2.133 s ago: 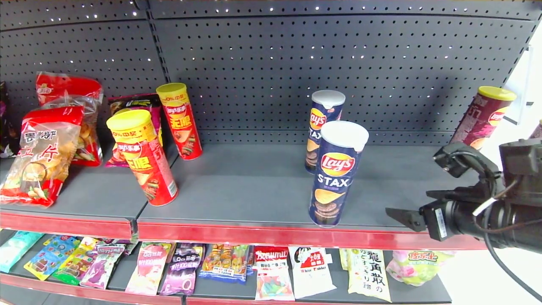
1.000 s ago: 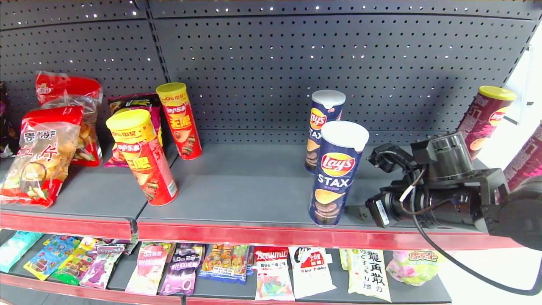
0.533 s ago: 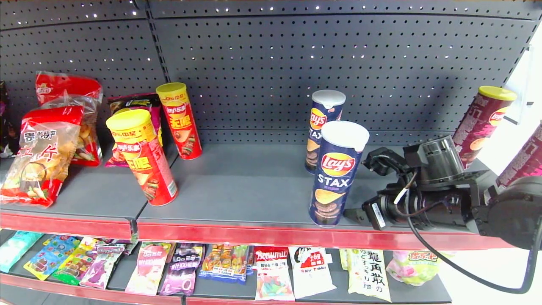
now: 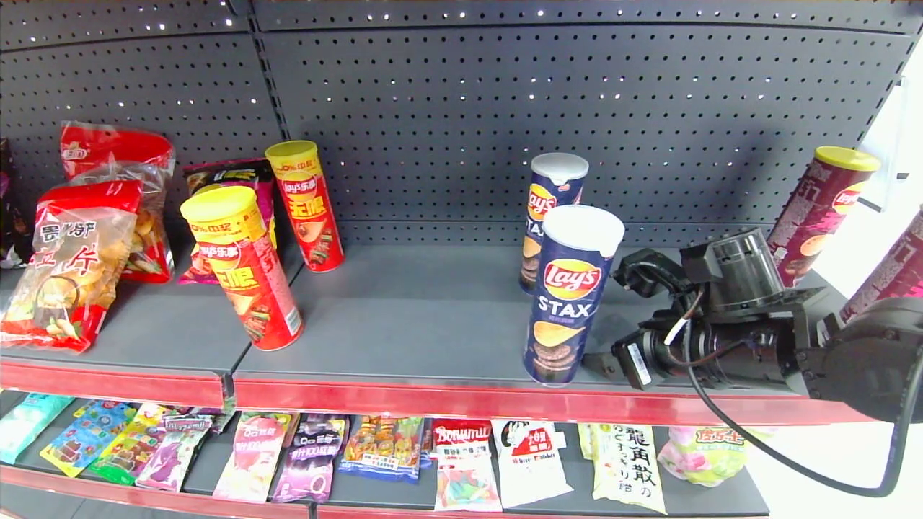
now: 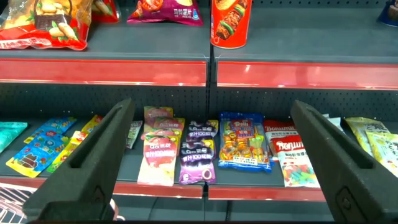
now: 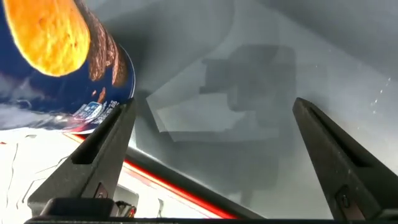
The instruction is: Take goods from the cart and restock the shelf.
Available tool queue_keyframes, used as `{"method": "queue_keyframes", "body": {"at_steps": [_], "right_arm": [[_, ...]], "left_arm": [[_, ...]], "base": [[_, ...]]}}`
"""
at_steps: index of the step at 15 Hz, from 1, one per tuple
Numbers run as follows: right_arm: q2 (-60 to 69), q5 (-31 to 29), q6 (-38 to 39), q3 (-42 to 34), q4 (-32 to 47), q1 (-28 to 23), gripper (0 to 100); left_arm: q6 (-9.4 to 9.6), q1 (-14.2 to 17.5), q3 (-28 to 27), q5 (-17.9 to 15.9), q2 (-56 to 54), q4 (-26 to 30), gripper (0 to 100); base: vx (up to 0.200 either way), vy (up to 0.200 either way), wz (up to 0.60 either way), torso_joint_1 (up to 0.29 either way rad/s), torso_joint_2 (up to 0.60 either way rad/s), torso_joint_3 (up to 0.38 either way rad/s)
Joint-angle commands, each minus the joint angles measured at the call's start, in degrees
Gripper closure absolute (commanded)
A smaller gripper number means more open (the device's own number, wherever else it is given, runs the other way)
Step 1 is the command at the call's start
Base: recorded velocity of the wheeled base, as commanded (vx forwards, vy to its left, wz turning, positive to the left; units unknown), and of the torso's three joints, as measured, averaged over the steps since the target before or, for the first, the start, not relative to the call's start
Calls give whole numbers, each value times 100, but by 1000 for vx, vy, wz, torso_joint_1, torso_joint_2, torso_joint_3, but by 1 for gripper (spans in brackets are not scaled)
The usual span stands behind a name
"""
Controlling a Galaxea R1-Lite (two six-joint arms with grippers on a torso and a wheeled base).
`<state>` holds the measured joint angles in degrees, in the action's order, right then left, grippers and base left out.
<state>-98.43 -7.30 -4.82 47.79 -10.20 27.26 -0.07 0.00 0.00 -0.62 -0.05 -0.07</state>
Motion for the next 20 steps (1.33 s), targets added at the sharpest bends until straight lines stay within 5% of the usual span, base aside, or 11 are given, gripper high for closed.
{"method": "queue_keyframes", "body": {"at_steps": [1,15,20], "right_arm": [[-36,1,-2,73,1,16,0],[-168,-140,-2,275,1,306,0],[649,-140,33,-217,10,192,0]], "left_arm": [[-1,0,0,1,5,-1,0],[-1,0,0,1,5,-1,0],[-1,0,0,1,5,-1,0]], "base": [[0,0,0,0,0,0],[0,0,0,0,0,0],[0,0,0,0,0,0]]}}
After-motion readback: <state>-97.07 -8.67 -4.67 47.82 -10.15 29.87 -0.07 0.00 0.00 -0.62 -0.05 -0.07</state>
